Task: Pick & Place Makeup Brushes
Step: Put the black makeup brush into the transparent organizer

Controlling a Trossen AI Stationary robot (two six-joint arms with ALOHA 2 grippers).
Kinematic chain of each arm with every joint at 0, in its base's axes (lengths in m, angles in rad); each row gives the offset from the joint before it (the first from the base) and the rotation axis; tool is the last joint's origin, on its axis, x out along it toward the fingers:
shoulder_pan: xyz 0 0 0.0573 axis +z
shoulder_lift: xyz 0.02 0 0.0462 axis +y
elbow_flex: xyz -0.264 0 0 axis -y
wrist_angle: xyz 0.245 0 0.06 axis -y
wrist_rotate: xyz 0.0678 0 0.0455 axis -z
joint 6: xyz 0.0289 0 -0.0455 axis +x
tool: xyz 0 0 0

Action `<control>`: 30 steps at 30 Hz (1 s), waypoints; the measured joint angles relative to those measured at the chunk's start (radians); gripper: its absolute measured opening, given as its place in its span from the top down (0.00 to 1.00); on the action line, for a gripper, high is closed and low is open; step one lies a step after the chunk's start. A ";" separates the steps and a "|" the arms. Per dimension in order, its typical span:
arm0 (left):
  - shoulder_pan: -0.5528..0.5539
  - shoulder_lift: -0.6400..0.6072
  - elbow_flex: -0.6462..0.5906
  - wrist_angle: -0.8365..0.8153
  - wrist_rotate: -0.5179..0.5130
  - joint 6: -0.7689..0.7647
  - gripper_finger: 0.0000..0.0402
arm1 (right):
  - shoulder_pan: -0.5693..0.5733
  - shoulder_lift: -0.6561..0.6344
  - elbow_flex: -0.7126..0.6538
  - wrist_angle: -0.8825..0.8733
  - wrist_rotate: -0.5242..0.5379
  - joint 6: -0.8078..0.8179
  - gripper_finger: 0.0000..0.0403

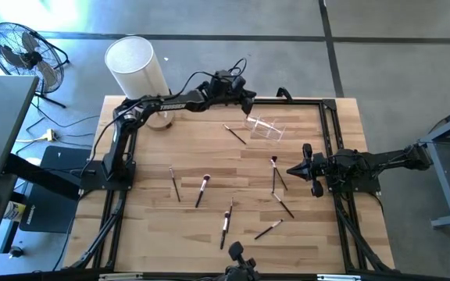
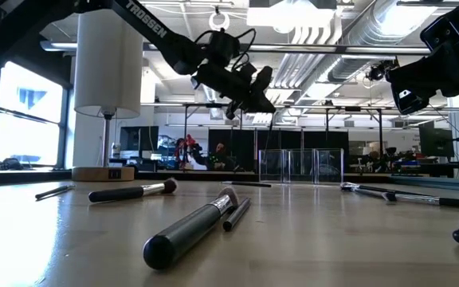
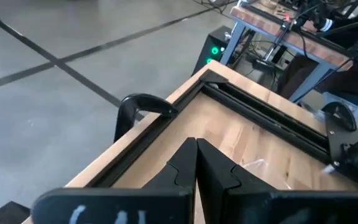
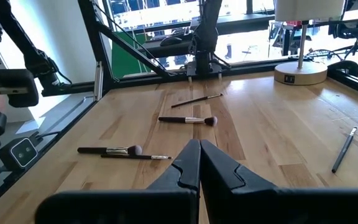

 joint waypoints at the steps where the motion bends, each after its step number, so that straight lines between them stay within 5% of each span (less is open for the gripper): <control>1: -0.002 0.000 0.000 0.002 0.001 0.000 1.00 | 0.000 0.000 0.000 0.000 0.000 0.000 1.00; 8: -0.023 0.000 0.000 -0.039 -0.020 -0.001 0.99 | 0.000 0.000 0.000 0.000 0.000 0.000 1.00; 15: -0.049 0.000 0.000 -0.154 -0.127 -0.002 0.88 | 0.000 0.000 0.000 0.000 0.000 0.000 1.00; 21: -0.067 -0.003 0.000 -0.162 -0.079 -0.040 0.79 | 0.000 0.000 0.000 0.000 0.000 0.000 1.00; 25: -0.094 -0.067 0.007 -0.165 0.012 -0.128 0.80 | 0.000 0.000 0.000 0.000 0.000 0.000 1.00; 30: -0.180 -0.135 0.004 -0.328 -0.023 -0.160 0.87 | 0.000 0.000 0.000 0.000 0.000 0.000 1.00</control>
